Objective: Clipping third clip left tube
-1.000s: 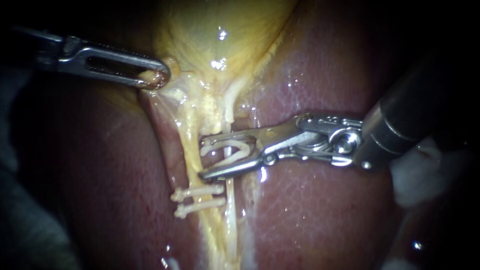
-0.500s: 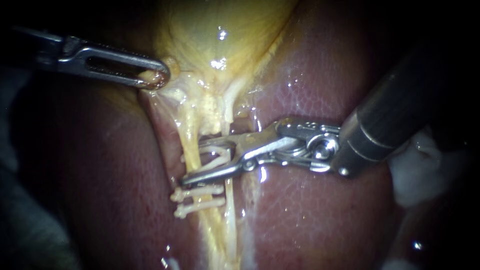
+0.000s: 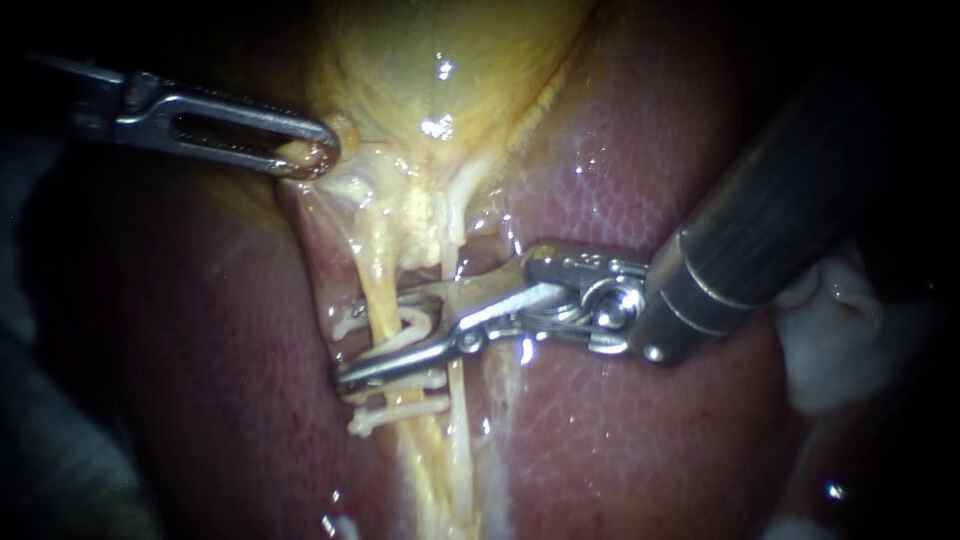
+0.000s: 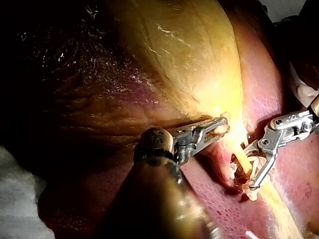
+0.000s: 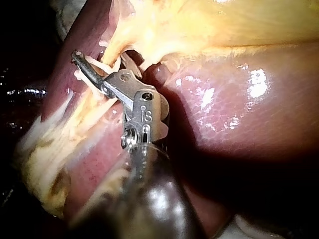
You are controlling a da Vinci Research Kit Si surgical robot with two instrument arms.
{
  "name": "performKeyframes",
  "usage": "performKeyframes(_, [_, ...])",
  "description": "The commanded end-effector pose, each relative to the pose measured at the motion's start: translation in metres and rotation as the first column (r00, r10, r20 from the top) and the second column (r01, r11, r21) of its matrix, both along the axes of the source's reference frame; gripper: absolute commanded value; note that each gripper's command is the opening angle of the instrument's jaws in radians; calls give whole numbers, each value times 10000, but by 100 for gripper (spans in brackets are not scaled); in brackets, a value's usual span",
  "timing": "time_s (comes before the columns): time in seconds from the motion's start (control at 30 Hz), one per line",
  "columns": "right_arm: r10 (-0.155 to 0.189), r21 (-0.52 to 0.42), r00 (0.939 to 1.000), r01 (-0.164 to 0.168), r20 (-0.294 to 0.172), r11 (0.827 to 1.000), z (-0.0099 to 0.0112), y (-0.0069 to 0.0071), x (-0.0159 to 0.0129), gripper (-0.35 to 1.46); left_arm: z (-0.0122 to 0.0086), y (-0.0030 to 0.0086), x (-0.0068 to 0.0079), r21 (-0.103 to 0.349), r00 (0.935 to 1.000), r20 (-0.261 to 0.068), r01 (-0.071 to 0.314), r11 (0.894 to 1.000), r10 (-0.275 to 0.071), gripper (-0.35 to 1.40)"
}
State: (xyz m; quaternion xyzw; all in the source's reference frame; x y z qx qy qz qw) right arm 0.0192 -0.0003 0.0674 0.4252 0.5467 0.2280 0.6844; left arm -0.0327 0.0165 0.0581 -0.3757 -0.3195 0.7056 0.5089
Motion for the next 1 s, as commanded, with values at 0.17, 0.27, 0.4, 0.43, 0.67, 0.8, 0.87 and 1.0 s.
performKeyframes(0.17, [129, 134, 9996, -126, -259, 9998, -13, 0, 0, 42, 0, 0, 1, 1, 10000, 1, 0, 10000, 0, -35])
performKeyframes(0.27, [255, 235, 9986, -244, -472, 9994, -24, 0, 0, 42, 0, 0, 2, 1, 10000, 1, 0, 10000, 0, -35])
performKeyframes(0.4, [347, 355, 9973, -325, -644, 9988, -38, 3, 1, 42, 0, 0, 2, 2, 10000, -1, 3, 10000, -3, -35])
performKeyframes(0.43, [362, 380, 9971, -337, -674, 9987, -41, 4, 1, 42, 0, 0, 2, 2, 10000, -2, 4, 10000, -4, -35])
performKeyframes(0.67, [477, 482, 9952, -437, -857, 9979, -47, 9, 0, 42, 0, 0, 2, 2, 10000, -5, 9, 10000, -9, -35])
performKeyframes(0.8, [514, 508, 9943, -467, -936, 9976, -47, 9, 0, 41, 0, 0, 2, 2, 10000, -6, 10, 10000, -10, -35])
performKeyframes(0.87, [519, 516, 9940, -471, -966, 9976, -47, 9, -1, 41, 0, 0, 2, 2, 10000, -7, 12, 10000, -12, -35])
performKeyframes(1.0, [435, 524, 9956, -392, -829, 9979, -44, 10, -2, 41, 0, 0, 2, 1, 10000, -8, 14, 10000, -14, -35])
